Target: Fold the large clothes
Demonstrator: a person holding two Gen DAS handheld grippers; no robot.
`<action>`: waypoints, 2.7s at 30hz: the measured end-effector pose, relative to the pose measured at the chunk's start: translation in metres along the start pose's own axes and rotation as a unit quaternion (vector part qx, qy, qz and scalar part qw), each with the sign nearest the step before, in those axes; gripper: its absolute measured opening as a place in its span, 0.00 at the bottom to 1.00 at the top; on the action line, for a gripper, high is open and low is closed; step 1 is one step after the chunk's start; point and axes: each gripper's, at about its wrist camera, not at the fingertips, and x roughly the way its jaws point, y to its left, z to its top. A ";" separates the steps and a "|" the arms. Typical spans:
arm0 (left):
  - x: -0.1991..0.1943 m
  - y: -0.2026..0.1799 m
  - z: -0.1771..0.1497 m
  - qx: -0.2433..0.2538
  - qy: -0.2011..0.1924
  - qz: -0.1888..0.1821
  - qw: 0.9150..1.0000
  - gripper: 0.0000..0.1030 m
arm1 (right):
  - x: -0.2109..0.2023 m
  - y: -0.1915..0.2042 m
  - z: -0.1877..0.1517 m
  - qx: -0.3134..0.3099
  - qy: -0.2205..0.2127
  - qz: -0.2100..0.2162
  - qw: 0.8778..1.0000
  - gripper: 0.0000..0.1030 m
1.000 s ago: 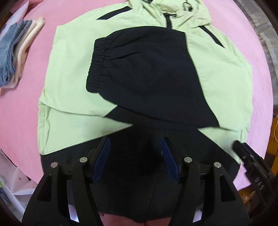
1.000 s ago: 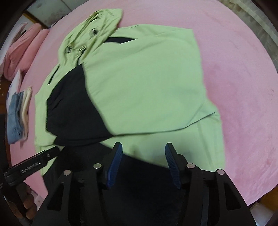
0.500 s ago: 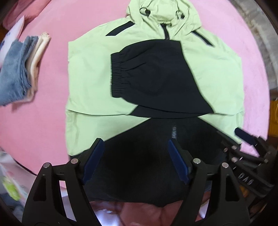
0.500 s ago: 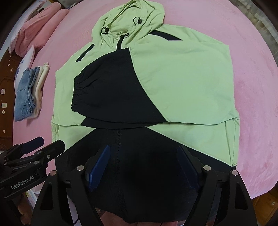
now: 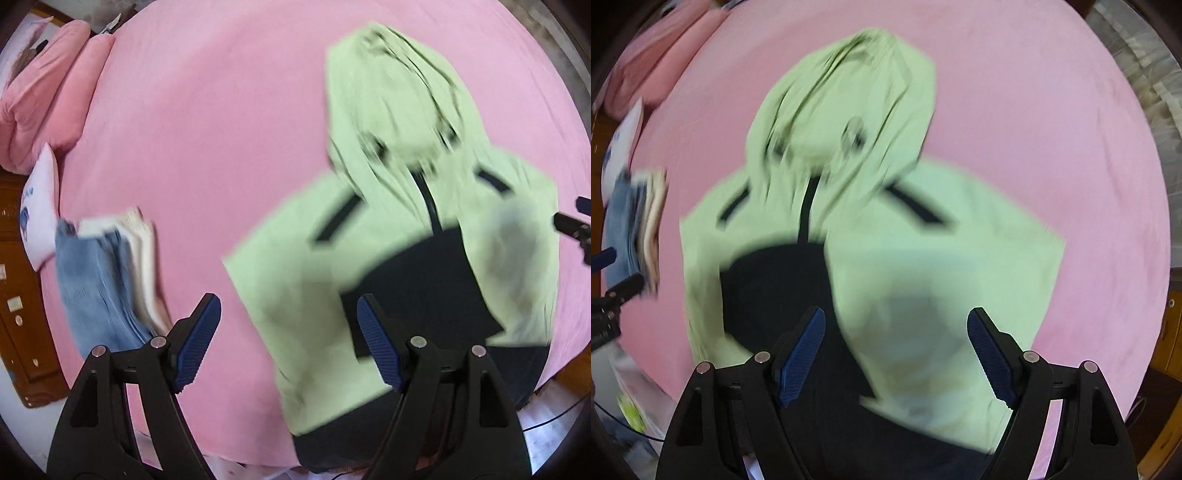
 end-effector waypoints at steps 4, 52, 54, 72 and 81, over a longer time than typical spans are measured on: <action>0.002 0.043 0.081 -0.040 0.012 -0.042 0.998 0.72 | -0.017 -0.031 0.081 0.015 -0.036 -0.013 0.999 0.80; 0.130 0.059 0.188 -0.157 -0.145 -0.397 0.893 0.04 | 0.018 -0.195 0.275 0.006 -0.152 0.469 0.870 0.05; 0.114 0.065 0.172 -0.130 -0.151 -0.413 0.889 0.03 | 0.000 -0.193 0.268 -0.022 -0.143 0.468 0.872 0.05; 0.120 0.042 0.145 -0.146 -0.090 -0.392 0.904 0.66 | -0.103 -0.098 0.172 -0.236 -0.114 0.385 0.885 0.04; 0.105 0.021 0.143 -0.128 -0.093 -0.375 0.913 0.66 | -0.063 -0.037 0.089 -0.370 -0.047 0.295 0.880 0.04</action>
